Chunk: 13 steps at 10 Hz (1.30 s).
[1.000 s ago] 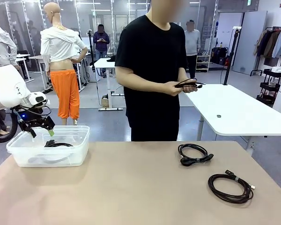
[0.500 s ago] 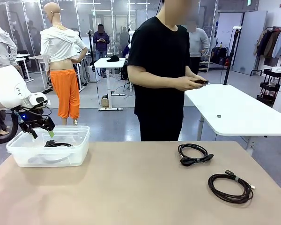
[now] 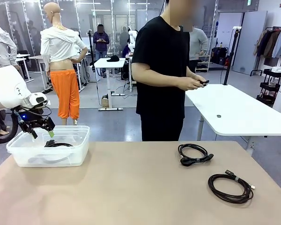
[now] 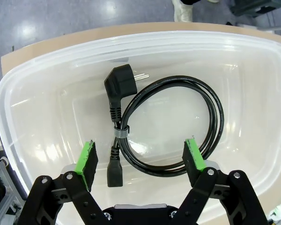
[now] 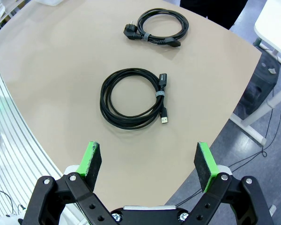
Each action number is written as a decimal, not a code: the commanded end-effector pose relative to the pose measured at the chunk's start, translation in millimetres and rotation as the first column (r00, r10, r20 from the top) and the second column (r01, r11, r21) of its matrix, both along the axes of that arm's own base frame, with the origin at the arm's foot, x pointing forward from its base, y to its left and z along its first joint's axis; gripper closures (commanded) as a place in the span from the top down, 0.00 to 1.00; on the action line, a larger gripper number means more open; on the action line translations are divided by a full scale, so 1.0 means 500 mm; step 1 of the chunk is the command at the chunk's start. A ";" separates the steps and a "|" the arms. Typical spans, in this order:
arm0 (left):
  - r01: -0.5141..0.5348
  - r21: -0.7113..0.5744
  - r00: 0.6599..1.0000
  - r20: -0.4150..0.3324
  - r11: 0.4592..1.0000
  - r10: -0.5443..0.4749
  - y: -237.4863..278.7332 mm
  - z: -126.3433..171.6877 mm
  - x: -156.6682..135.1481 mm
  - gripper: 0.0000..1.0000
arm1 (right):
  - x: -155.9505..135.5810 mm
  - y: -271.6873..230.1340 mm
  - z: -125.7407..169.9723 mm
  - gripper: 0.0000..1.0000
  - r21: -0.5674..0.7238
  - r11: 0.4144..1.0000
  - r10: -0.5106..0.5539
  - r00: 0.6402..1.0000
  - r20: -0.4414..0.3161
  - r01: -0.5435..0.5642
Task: Organize and store the cables.
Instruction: Place the Power Cable into the Organizing box.
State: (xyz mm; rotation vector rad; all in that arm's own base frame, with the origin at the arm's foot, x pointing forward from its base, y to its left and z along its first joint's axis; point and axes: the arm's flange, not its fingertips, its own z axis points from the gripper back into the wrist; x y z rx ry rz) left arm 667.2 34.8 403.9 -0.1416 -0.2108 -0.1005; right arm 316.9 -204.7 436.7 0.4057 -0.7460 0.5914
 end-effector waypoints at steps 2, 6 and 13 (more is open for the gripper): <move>0.008 0.004 1.000 0.005 1.000 -0.008 0.005 0.000 0.008 0.92 | -0.001 0.000 0.001 1.00 0.001 1.000 0.007 1.000 0.008 -0.007; 0.047 -0.033 0.999 0.027 0.998 -0.046 0.005 0.049 0.006 0.92 | -0.001 0.000 0.001 1.00 0.001 1.000 0.007 1.000 0.008 -0.007; 0.514 -0.045 0.838 0.240 0.856 -0.490 0.144 0.207 -0.292 1.00 | -0.001 0.000 0.001 1.00 0.001 1.000 0.007 1.000 0.008 -0.007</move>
